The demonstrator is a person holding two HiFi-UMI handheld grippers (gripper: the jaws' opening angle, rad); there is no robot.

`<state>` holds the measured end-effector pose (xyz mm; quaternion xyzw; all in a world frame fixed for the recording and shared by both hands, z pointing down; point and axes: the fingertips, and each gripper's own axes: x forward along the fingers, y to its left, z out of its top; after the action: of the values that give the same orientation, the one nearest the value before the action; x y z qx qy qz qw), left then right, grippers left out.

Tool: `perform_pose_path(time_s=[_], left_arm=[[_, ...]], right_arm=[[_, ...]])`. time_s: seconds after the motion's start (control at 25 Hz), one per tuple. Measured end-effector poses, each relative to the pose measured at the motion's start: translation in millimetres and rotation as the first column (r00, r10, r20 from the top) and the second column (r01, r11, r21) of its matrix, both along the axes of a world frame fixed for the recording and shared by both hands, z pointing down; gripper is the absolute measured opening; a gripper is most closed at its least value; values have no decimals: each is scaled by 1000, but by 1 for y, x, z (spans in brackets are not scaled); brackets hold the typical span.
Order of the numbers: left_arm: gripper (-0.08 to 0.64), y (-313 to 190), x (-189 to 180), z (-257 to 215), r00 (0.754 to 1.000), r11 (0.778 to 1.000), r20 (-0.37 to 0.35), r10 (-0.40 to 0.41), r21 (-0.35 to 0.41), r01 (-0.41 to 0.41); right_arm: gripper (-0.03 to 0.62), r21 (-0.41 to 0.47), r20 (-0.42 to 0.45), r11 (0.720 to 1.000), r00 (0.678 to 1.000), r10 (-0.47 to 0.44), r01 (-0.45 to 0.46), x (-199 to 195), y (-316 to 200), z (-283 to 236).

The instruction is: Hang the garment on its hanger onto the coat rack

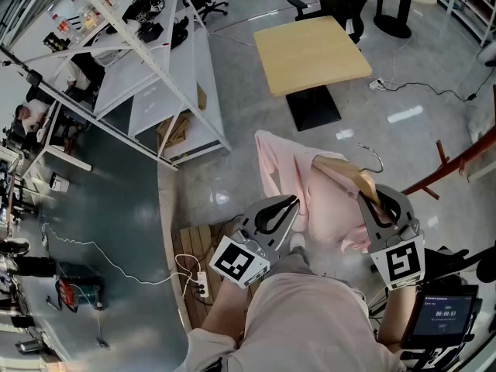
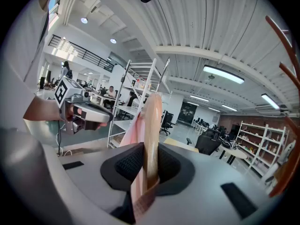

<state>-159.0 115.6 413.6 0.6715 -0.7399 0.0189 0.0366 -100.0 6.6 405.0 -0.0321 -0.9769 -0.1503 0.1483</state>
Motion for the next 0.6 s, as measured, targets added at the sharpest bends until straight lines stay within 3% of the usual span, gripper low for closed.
perform_pose_path(time_s=[0.2,0.4,0.48,0.52,0.6], left_arm=[[9,-17,-78,-17,997,1000,73,26,-3,-26],[96,-48,-128,-44,973,998,224,53,-46,-44],[126,-63,-135,-60,940,995,328,91,-74,-71],[134,-72,-137,-67,910,992,399,112,-98,-79],[155,-95,-138,-80,822,986,551,145,-148,-75]], right_arm=[[75,-32,10,999,999,31,-31,-62,-14,-4],[74,-44,48,998,998,46,-44,-98,-37,-25],[72,-48,69,998,997,44,-40,-103,-44,-34],[72,-50,79,998,996,41,-37,-103,-47,-37],[72,-40,91,999,995,37,-34,-104,-52,-44]])
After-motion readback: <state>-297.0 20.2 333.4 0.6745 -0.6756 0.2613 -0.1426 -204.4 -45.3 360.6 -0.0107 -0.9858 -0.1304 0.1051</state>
